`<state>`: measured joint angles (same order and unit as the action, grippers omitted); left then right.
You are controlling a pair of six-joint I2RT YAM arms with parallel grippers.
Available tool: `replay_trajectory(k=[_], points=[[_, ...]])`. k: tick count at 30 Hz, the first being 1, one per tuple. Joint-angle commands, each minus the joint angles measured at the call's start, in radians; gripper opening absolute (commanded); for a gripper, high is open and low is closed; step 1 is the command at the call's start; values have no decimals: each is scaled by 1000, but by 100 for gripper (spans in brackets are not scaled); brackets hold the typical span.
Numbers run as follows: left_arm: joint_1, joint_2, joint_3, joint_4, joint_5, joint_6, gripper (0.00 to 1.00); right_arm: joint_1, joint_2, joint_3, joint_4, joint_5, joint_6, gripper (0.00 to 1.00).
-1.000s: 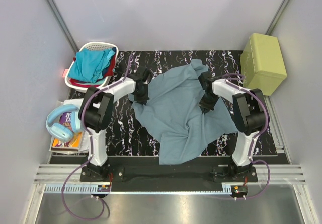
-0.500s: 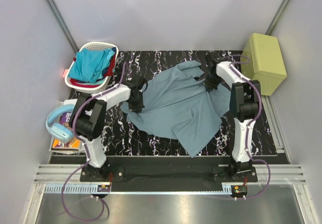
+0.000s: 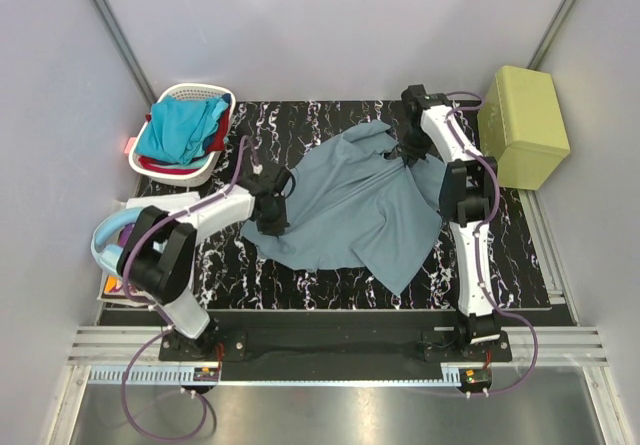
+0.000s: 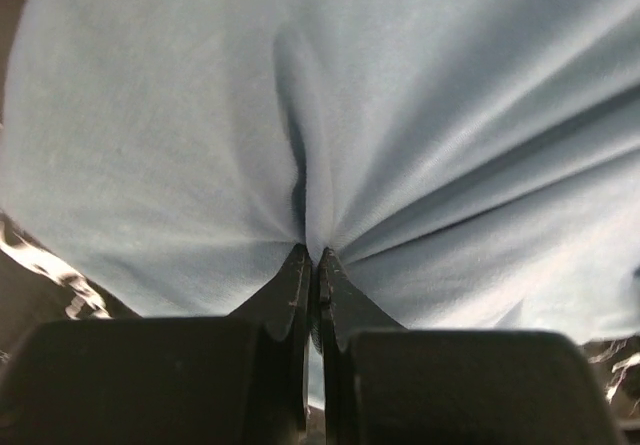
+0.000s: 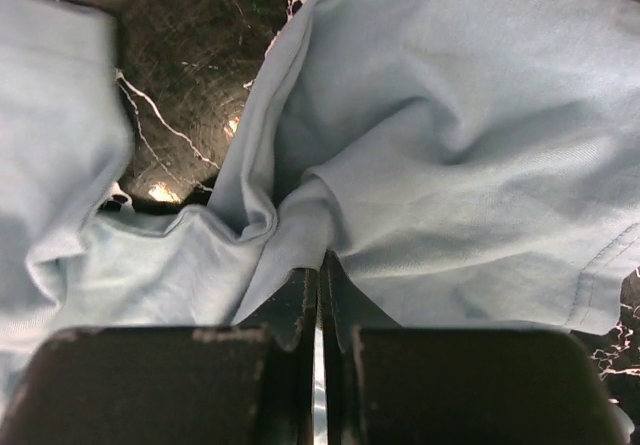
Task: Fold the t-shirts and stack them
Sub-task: Flatten out the tshirt
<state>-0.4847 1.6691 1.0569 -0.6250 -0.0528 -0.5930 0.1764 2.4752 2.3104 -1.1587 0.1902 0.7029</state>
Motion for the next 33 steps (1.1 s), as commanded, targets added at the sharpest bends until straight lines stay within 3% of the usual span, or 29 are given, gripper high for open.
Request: replay_trajectory(k=[1,4,8,9,12,14,18,23,28,33], points=[[-43,-45,-61,-137,-48,-16,0,-72,37,133,-21,126,-28,0],[-75,-55,-43,-139,-80,-25,1,-74,39,139,-32,115,-65,3],[-112,-150,40,-125,-200,-19,45,-69,-54,70,53,48,-112,34],[-114,-164,60,-110,-215,-16,64,-69,-90,70,60,19,-118,48],[-112,-186,146,-67,-272,21,90,-58,-143,101,62,-35,-132,69],[-109,-163,221,-48,-289,56,99,-45,-189,103,60,-47,-134,72],[-85,4,386,-44,-243,120,99,-11,-278,19,65,-48,-141,72],[-39,237,569,-18,-132,170,87,34,-448,-155,131,-11,-152,70],[8,485,805,-4,39,222,84,112,-608,-373,218,25,-158,69],[9,638,1076,-47,30,282,83,164,-751,-534,252,46,-164,68]])
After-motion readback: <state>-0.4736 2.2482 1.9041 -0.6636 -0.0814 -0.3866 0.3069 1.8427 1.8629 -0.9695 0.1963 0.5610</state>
